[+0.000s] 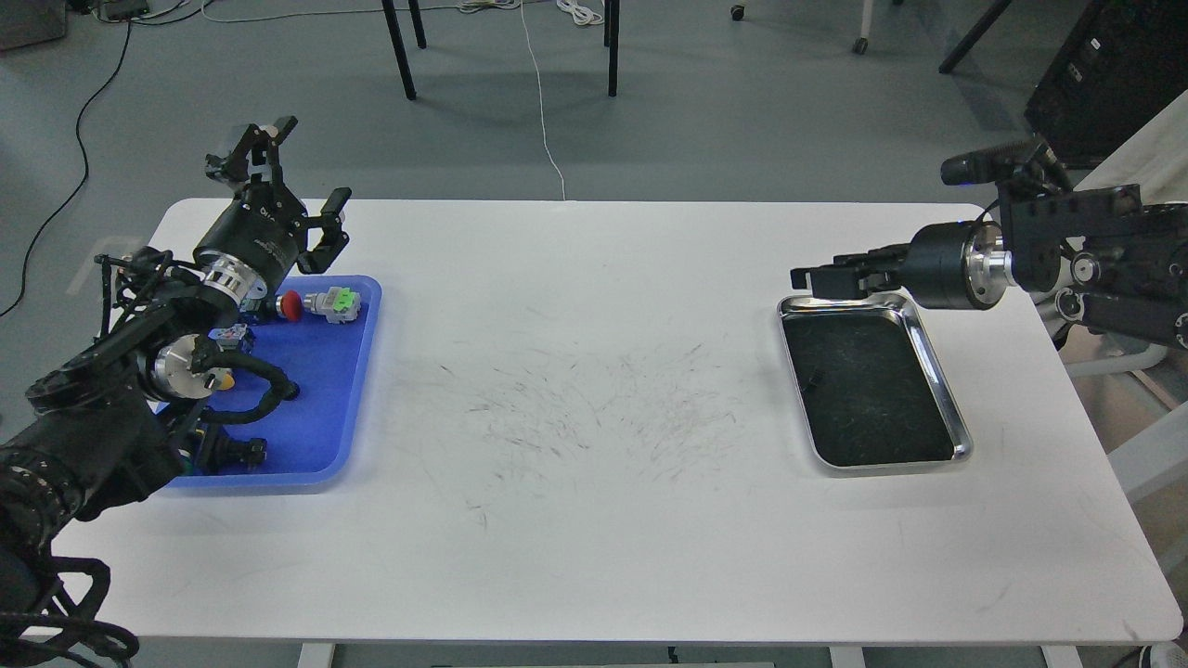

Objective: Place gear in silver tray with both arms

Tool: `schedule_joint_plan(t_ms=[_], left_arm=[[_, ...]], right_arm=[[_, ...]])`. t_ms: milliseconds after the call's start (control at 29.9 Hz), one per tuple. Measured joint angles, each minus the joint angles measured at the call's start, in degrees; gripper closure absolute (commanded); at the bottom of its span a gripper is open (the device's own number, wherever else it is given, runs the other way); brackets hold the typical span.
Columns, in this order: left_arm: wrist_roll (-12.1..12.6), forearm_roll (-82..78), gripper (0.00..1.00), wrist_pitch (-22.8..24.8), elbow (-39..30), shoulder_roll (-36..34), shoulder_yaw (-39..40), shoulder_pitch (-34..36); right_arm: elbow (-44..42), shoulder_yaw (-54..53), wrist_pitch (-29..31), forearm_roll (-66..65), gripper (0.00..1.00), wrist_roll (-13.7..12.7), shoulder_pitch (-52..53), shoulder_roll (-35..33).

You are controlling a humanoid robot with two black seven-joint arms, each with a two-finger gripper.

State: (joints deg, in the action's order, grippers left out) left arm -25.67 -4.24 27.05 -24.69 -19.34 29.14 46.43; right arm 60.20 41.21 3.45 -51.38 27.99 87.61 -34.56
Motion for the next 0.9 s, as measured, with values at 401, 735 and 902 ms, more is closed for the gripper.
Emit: schedule_joint_plan(t_ms=[401,735,902], left_arm=[[-1.0,0.3,0.01,-8.5,-0.7,-2.0,0.7,-0.2],[-1.6,-0.8,0.01,-15.0,-2.8,-3.1,0.5,0.1],[-1.2,-0.1,0.01,-13.4,-3.3,-5.3,1.1,0.5]], right_arm=[[-0.5,-22.8,-2.2,17.7,0.19,-0.5,-8.3,-3.5],[-1.9,-34.3,-4.1,24.8,0.18,-0.6,-16.5,-3.7],[-2.1,-36.8,-4.3,26.6,0.18,-0.6,-17.9,-3.6]])
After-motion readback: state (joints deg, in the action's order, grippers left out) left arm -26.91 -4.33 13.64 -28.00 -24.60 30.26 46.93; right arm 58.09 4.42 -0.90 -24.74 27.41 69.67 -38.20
